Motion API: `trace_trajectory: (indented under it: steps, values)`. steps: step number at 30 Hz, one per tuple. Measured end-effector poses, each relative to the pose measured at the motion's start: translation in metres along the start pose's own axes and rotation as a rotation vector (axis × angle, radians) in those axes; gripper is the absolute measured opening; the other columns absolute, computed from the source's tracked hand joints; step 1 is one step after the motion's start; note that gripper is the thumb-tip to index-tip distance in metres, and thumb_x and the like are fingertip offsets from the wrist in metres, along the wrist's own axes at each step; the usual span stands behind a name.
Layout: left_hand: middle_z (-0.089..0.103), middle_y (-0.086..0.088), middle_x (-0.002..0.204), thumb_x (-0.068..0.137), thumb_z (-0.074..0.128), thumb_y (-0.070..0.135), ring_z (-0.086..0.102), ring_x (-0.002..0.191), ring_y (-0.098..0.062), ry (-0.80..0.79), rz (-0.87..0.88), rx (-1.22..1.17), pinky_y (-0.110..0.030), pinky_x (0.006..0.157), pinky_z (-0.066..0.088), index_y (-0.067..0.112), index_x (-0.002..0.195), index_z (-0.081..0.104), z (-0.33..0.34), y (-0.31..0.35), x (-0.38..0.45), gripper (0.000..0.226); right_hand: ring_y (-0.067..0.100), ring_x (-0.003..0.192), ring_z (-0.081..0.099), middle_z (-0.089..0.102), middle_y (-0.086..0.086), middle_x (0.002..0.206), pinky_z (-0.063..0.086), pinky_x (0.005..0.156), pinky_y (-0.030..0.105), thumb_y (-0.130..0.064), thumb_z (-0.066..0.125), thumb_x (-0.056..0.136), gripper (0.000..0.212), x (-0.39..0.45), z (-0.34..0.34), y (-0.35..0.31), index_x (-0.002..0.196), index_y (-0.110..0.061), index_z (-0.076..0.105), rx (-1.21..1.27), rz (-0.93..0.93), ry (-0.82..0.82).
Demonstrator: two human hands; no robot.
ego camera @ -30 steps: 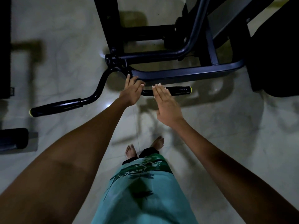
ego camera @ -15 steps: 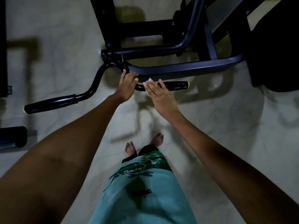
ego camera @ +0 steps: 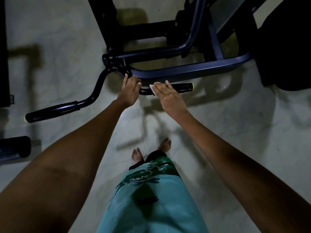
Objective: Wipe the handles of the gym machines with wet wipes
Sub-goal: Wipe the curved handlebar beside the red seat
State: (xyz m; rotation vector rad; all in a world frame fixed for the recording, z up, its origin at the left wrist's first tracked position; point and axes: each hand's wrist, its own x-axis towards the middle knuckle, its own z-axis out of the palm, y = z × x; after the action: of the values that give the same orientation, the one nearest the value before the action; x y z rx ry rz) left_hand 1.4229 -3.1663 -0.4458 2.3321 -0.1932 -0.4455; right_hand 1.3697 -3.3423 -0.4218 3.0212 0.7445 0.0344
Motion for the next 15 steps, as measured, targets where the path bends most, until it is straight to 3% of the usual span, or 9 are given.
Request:
trace_trajectory:
  steps: [5,7,9,11,15]
  values:
    - [0.027,-0.006,0.152,0.104,0.024,0.027,0.002,0.146,-0.023,-0.100,-0.091,0.194,-0.053,0.113,0.005,0.012,0.132,0.043,-0.003,0.002,-0.001,0.038,0.026,0.112,0.060,0.062,0.017,0.121,0.031,0.104,0.044,0.011,0.071,0.064,0.066,-0.016,-0.004,0.029,0.127,0.000,0.054,0.095,0.050,0.067]
    - [0.030,-0.006,0.151,0.104,0.024,0.028,0.004,0.146,-0.024,-0.092,-0.024,0.285,-0.051,0.114,0.009,0.011,0.135,0.043,-0.001,0.006,-0.007,0.040,0.030,0.114,0.059,0.060,0.019,0.123,0.031,0.104,0.047,0.011,0.062,0.073,0.057,-0.019,-0.005,0.039,0.128,0.000,0.053,0.172,0.043,0.061]
    - [0.035,-0.009,0.149,0.103,0.024,0.031,0.010,0.146,-0.025,-0.078,0.069,0.282,-0.049,0.116,0.014,0.009,0.135,0.046,0.003,0.005,-0.012,0.044,0.031,0.117,0.056,0.058,0.020,0.126,0.028,0.106,0.047,-0.001,0.041,0.084,0.047,-0.023,-0.007,0.049,0.130,0.000,0.051,0.248,0.068,0.012]
    - [0.044,-0.014,0.142,0.099,0.017,0.039,0.021,0.142,-0.028,-0.058,0.142,0.236,-0.044,0.117,0.014,0.004,0.130,0.051,0.005,0.004,-0.015,0.058,0.031,0.120,0.054,0.056,0.018,0.129,0.022,0.109,0.043,-0.013,0.027,0.087,0.051,-0.032,-0.010,0.060,0.131,-0.001,0.050,0.313,0.146,-0.022]
    - [0.051,-0.020,0.132,0.095,0.021,0.029,0.031,0.136,-0.030,-0.043,0.132,0.199,-0.035,0.119,0.004,-0.003,0.125,0.054,0.011,0.003,-0.010,0.054,0.031,0.124,0.049,0.054,0.018,0.131,0.022,0.113,0.042,-0.007,0.033,0.089,0.046,-0.046,-0.005,0.084,0.131,-0.001,0.051,0.431,0.265,0.018]
